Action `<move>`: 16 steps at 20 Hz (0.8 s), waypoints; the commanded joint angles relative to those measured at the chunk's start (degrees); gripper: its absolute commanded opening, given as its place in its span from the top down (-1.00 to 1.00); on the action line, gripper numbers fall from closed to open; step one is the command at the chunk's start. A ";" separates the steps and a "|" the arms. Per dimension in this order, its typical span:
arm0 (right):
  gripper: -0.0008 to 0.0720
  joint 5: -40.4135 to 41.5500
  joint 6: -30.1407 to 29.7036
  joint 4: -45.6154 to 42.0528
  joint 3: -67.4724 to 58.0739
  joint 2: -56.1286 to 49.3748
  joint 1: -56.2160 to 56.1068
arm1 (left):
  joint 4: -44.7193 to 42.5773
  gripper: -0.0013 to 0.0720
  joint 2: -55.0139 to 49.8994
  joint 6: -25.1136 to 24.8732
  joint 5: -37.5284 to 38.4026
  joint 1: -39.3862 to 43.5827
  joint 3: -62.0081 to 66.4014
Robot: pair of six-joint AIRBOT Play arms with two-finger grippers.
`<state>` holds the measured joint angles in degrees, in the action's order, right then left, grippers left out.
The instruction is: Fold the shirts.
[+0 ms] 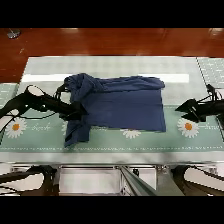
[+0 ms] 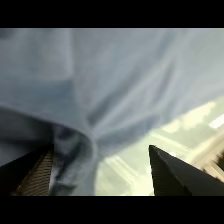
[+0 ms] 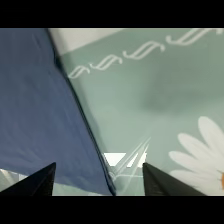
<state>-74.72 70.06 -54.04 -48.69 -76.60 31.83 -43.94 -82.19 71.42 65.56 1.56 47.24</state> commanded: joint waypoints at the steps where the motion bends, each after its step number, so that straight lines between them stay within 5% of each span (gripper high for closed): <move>1: -0.71 1.07 -1.64 1.22 3.96 0.39 0.07 | -2.80 -0.48 0.04 2.64 -3.78 2.23 -0.44; 2: -0.71 1.20 -1.64 1.22 4.57 0.39 0.09 | -2.80 0.35 0.04 2.60 -4.98 2.47 -0.44; 3: -0.71 1.22 -1.66 1.18 5.07 0.39 0.07 | -2.78 0.91 0.07 2.56 -6.38 2.51 -0.42; 11: -0.71 1.53 3.13 -5.38 11.43 0.37 -2.84 | -2.75 0.92 0.07 1.73 -6.34 2.40 1.20; 16: -0.71 6.84 3.37 1.44 11.89 0.20 -14.53 | -2.54 0.92 0.07 1.73 -6.10 2.40 1.20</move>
<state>-72.93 72.88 -55.68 -37.45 -76.25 23.00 -46.68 -82.17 73.28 59.31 3.92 48.36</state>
